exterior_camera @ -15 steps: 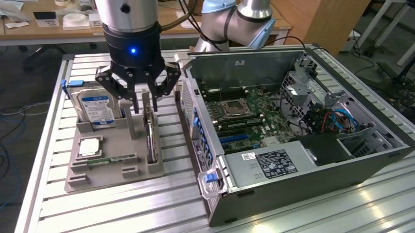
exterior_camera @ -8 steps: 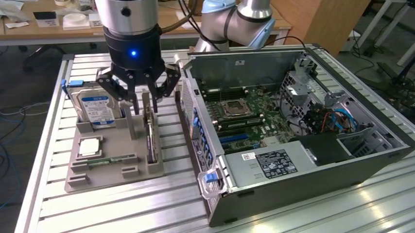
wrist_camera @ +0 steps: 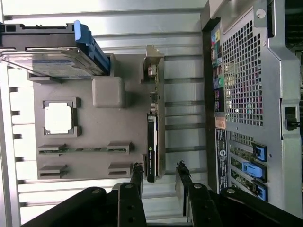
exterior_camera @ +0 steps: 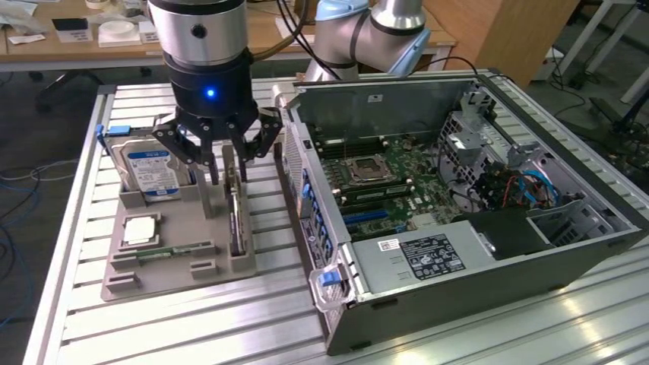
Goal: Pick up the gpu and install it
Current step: 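Pick up the gpu and move the gpu toward the slot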
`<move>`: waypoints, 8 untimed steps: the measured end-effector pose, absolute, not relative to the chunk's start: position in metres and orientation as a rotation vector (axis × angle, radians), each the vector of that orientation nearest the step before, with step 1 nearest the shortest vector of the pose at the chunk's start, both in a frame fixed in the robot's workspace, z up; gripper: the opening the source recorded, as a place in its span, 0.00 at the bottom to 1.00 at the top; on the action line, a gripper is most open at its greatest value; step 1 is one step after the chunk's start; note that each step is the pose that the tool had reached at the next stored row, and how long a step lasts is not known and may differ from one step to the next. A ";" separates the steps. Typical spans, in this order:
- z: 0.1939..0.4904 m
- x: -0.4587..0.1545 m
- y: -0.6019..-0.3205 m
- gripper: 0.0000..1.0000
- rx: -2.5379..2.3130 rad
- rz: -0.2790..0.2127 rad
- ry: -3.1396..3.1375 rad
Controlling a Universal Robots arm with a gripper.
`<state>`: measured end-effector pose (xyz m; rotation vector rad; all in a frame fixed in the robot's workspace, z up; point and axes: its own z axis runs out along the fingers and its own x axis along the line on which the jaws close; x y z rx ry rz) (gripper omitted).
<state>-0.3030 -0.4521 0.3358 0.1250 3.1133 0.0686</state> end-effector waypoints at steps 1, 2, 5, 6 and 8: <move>0.336 -0.303 -0.452 0.42 0.125 0.069 3.113; 0.335 -0.303 -0.451 0.42 0.125 0.070 3.113; 0.335 -0.303 -0.450 0.42 0.125 0.070 3.113; 0.335 -0.303 -0.450 0.42 0.125 0.070 3.113; 0.335 -0.303 -0.450 0.42 0.125 0.070 3.113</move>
